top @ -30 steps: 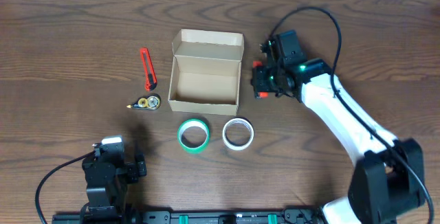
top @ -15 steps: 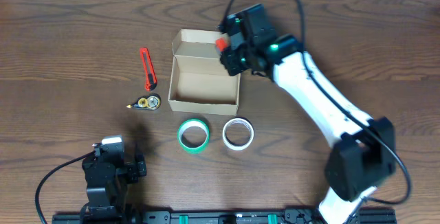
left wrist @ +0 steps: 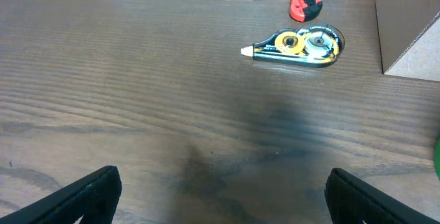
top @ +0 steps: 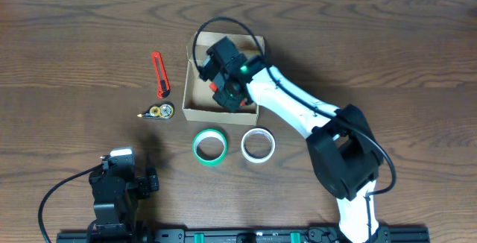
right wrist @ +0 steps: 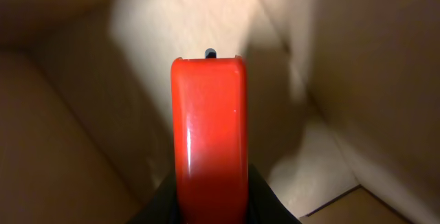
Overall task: Pack container
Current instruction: 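Carry the red stapler into the cardboard box and release it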
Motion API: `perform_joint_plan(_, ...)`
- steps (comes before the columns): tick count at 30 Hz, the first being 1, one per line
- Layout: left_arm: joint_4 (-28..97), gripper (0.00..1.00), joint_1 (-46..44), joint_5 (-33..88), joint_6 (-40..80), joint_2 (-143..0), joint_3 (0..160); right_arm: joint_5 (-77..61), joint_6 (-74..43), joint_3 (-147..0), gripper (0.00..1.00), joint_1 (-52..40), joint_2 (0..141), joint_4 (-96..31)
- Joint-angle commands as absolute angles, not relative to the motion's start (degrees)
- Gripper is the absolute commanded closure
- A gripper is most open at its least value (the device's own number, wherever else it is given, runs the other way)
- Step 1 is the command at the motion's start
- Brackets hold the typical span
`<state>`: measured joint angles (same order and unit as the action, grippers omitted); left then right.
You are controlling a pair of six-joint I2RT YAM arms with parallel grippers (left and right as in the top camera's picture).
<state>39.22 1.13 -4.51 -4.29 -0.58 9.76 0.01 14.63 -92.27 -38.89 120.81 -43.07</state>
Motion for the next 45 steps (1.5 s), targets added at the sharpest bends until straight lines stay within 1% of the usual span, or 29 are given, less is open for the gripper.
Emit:
perform_joint_plan(1, 39.6, 0.05, 1.5, -4.9, -3.7, -0.2, 9.2, 5.3, 17.5, -93.6, 0.99, -39.1, 122.2, -44.2)
perform_joint_plan(6, 39.6, 0.05, 1.5, -4.9, -3.7, -0.2, 9.2, 9.2, 17.5, -93.6, 0.99, -38.2, 122.6, -44.9)
perform_joint_plan(16, 39.6, 0.05, 1.5, -4.9, -3.6, -0.2, 9.2, 9.7, 17.9, -93.6, 0.98, -35.8, 122.6, -44.7)
perform_joint_plan(21, 39.6, 0.05, 1.5, -4.9, -3.7, -0.2, 9.2, 9.6, 18.1, -93.6, 0.95, -35.6, 122.8, -44.2)
perform_joint_plan(27, 39.6, 0.05, 1.5, -4.9, -3.7, -0.2, 9.2, 8.5, 18.1, -93.6, 0.94, -35.7, 122.9, -44.2)
perform_joint_plan(33, 39.6, 0.04, 1.5, -4.9, -3.7, -0.2, 9.2, 8.5, 18.1, -93.6, 0.91, -35.9, 122.9, -44.2)
perform_joint_plan(39, 39.6, 0.04, 1.5, -4.9, -3.7, -0.2, 9.2, 8.3, 18.1, -93.6, 0.84, -36.3, 122.9, -44.2)
perform_joint_plan(44, 39.6, 0.04, 1.5, -4.9, -3.7, -0.2, 9.2, 8.3, 18.1, -93.6, 0.68, -36.8, 122.9, -44.1)
perform_joint_plan(45, 39.6, 0.05, 1.5, -4.9, -3.7, -0.2, 9.2, 8.3, 18.1, -93.6, 0.66, -36.9, 122.9, -44.0)
